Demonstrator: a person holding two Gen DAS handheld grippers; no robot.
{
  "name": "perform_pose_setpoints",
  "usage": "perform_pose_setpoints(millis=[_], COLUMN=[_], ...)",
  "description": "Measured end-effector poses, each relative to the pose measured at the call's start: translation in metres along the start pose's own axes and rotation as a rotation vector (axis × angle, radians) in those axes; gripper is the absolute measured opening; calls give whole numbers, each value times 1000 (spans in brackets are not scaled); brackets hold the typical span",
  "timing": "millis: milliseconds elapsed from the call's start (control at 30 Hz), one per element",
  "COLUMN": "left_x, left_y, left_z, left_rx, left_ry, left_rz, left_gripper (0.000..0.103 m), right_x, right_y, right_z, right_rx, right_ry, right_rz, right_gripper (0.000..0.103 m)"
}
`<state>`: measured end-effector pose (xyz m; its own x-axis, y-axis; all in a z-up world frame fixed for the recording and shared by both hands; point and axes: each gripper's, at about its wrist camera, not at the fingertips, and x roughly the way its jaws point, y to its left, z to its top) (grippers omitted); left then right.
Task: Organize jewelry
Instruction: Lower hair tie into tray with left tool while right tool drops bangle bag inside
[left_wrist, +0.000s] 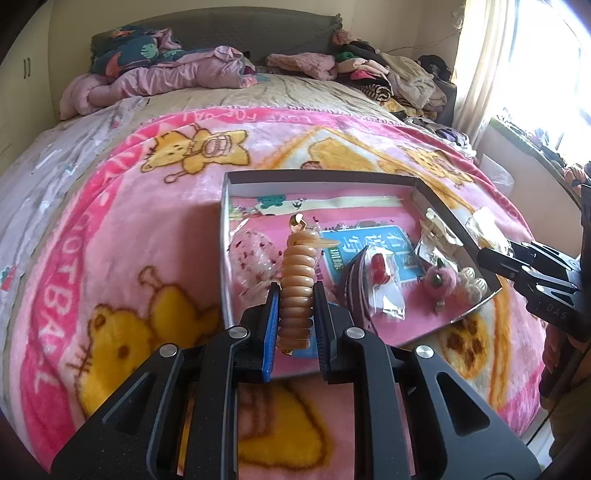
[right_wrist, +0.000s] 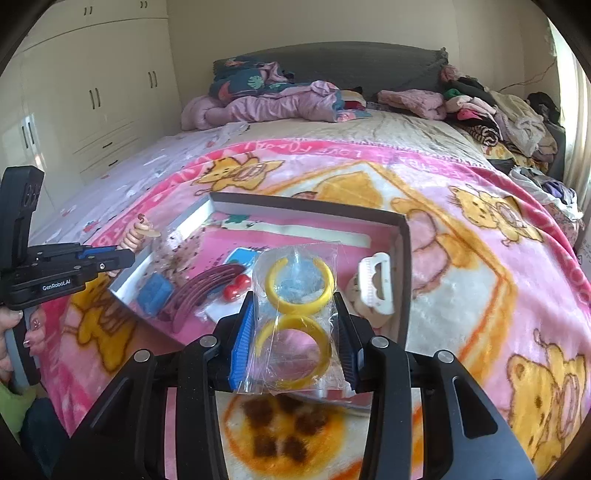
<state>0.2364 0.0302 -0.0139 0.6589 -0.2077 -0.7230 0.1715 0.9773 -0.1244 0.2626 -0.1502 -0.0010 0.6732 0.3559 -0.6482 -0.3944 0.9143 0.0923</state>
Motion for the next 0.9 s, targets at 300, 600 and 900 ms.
perform_pose_setpoints(millis=[300, 600, 900], left_x=[26, 31, 18], left_y=[-3, -1, -4], left_z=[-2, -7, -8], left_rx=[4, -3, -8], left_ry=[37, 48, 28], left_rz=[-15, -9, 2], left_gripper=[11, 11, 31], right_x=[27, 45, 28], right_y=[3, 14, 19], right_z=[0, -5, -11], right_rx=[-11, -19, -28], right_ry=[54, 95, 81], right_rz=[9, 33, 47], right_gripper=[38, 41, 67])
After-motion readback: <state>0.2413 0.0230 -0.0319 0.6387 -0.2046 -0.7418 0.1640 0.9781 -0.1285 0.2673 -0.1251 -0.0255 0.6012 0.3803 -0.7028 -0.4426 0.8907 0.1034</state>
